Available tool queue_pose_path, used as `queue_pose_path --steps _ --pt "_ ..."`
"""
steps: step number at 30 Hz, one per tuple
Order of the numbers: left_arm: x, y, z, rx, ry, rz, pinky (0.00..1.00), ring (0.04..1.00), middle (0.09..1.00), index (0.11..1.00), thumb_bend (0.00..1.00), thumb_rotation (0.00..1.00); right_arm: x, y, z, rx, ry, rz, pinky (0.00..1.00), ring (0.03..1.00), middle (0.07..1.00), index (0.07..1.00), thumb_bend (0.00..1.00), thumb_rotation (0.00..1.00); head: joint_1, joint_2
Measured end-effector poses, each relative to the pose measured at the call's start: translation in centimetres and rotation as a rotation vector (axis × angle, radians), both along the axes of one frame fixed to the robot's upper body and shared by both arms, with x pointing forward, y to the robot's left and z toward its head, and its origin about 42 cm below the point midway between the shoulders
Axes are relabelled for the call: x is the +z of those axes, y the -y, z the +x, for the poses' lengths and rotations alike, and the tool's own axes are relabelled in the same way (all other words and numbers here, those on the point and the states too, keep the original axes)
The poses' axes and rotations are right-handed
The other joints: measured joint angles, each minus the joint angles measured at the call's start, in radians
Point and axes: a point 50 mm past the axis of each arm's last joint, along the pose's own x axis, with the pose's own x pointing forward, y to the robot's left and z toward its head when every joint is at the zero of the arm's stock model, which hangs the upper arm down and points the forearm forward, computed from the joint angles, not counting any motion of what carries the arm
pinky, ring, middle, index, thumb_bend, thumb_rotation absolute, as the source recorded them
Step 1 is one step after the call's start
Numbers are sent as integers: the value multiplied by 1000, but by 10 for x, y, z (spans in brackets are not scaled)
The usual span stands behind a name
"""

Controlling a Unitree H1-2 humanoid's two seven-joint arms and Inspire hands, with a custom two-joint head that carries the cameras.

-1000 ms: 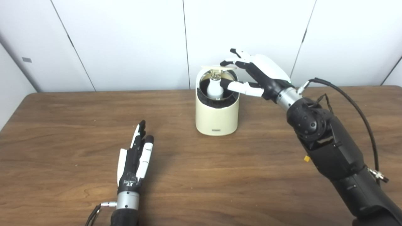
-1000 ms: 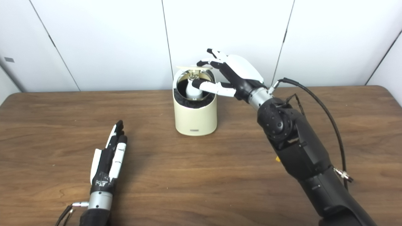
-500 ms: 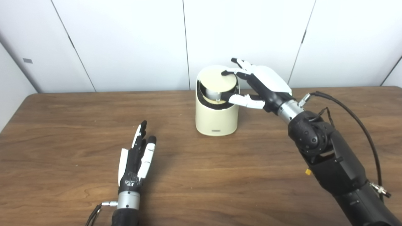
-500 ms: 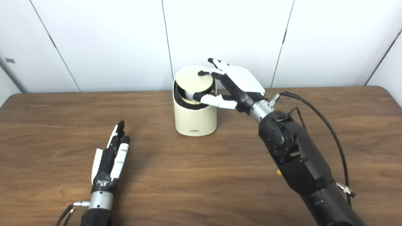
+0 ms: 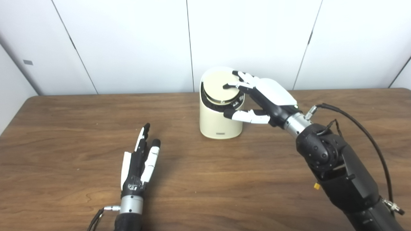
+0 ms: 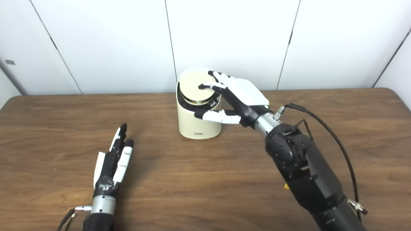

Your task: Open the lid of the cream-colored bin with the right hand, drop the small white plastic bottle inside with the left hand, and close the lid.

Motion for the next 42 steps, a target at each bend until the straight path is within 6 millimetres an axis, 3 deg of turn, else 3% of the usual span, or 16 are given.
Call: queue_pose_path --steps 26,37,42 --pt "0 0 0 8 -1 -6 956 978 985 976 615 929 -9 2 -9 1 -1 -20 1000 1000 1000 794 588 935 6 20" --pt "0 0 0 11 -1 -13 951 977 984 977 621 918 -10 -1 -9 -9 14 -58 1000 1000 1000 760 610 989 8 25" --pt "0 1 0 15 1 -14 944 974 982 977 615 918 -10 -2 -9 -8 16 -63 1000 1000 1000 792 597 974 6 23"
